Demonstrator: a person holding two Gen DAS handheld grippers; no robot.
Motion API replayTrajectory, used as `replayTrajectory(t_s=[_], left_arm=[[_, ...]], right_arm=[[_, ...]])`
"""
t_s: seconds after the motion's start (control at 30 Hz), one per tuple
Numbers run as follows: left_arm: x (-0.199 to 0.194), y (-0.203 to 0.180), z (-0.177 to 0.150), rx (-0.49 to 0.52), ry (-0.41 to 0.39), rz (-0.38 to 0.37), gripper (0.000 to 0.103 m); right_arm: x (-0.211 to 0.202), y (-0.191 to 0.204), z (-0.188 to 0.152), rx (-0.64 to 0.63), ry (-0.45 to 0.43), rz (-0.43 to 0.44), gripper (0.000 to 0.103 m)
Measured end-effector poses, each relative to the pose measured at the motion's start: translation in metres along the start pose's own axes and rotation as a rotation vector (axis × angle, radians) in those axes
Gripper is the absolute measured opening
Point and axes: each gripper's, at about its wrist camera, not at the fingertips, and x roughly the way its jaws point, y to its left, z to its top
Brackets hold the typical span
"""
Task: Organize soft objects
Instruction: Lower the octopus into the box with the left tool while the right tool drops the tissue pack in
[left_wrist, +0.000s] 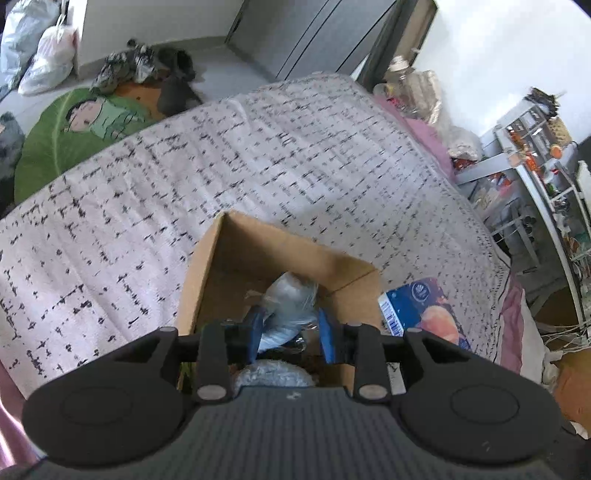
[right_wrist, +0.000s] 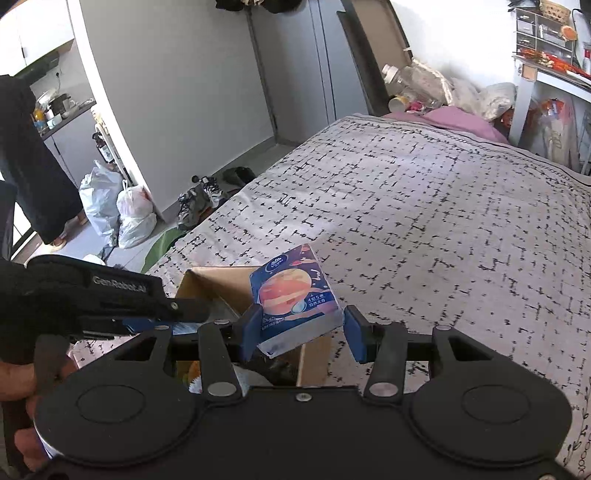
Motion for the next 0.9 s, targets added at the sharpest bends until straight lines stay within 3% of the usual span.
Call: replayTrajectory(t_s=[0.27, 0.5, 0.6, 0.9], left_arm=[[-0.004, 0.016, 0.006, -0.033, 0.001, -0.001, 0.032], [-0.011, 0.022, 0.010, -0.040, -0.009, -0.011, 0.032], [-0.013, 0.022, 0.011, -0.042, -0.009, -0.011, 0.033], [-0.021, 0.014, 0.004, -0.022, 0.001, -0.007, 0.051]], right_arm=[[0.020, 0.016, 0.005, -0.008, 0.019, -0.005, 0.047], [0.026, 0.018, 0.002, 0.018, 0.057, -0.010, 0.062], [0.020, 0.016, -0.004, 0.015, 0.065, -0.018, 0.063], [-0.004, 0.003, -0.015, 0.053, 0.067, -0.035, 0.063]])
